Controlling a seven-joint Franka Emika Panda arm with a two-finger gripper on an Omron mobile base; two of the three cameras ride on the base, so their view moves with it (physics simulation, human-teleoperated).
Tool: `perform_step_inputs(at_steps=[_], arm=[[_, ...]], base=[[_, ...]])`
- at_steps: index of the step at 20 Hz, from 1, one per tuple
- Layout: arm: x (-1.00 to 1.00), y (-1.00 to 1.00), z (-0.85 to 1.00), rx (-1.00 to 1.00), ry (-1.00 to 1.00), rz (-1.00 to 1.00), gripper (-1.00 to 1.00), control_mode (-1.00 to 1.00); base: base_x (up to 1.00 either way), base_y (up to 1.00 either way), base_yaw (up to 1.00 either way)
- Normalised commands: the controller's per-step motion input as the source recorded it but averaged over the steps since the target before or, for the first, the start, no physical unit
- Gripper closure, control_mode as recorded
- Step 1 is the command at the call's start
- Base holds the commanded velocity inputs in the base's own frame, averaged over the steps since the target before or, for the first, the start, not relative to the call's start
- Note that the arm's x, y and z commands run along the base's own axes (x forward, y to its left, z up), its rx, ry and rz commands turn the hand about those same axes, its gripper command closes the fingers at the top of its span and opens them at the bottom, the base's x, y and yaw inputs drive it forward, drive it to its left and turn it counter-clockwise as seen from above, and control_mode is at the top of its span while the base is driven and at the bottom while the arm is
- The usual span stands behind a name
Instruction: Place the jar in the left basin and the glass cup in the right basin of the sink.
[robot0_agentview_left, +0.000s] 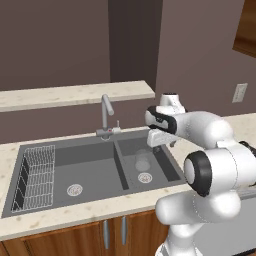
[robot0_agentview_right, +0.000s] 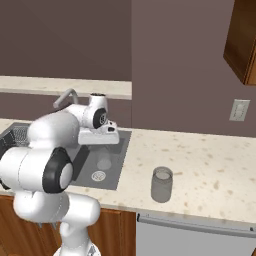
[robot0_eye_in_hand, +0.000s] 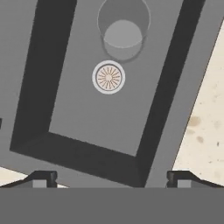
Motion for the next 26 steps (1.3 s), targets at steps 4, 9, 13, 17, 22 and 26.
perform_step_inputs(at_steps=[4,9,13,17,22,26], arm=[[-0.24,-0.17,0.32,-0.06,0.00,-0.23,-1.00,-1.00],[-0.35,-0.18,0.17,-0.10,-0.04,-0.22,-1.00,-1.00],[-0.26,-0.23,0.17,-0.13,-0.04,-0.23,-1.00,-1.00],[-0.15,-0.28,0.19,-0.08,0.01,-0.21,-1.00,-1.00],[-0.15,-0.34,0.17,-0.02,0.07,-0.21,-1.00,-1.00],[-0.15,-0.37,0.19,0.00,0.04,-0.19,-1.00,-1.00]], base=[[0.00,0.00,0.00],[0.00,0.00,0.00],[0.00,0.00,0.00],[0.00,0.00,0.00],[0.00,0.00,0.00],[0.00,0.00,0.00]])
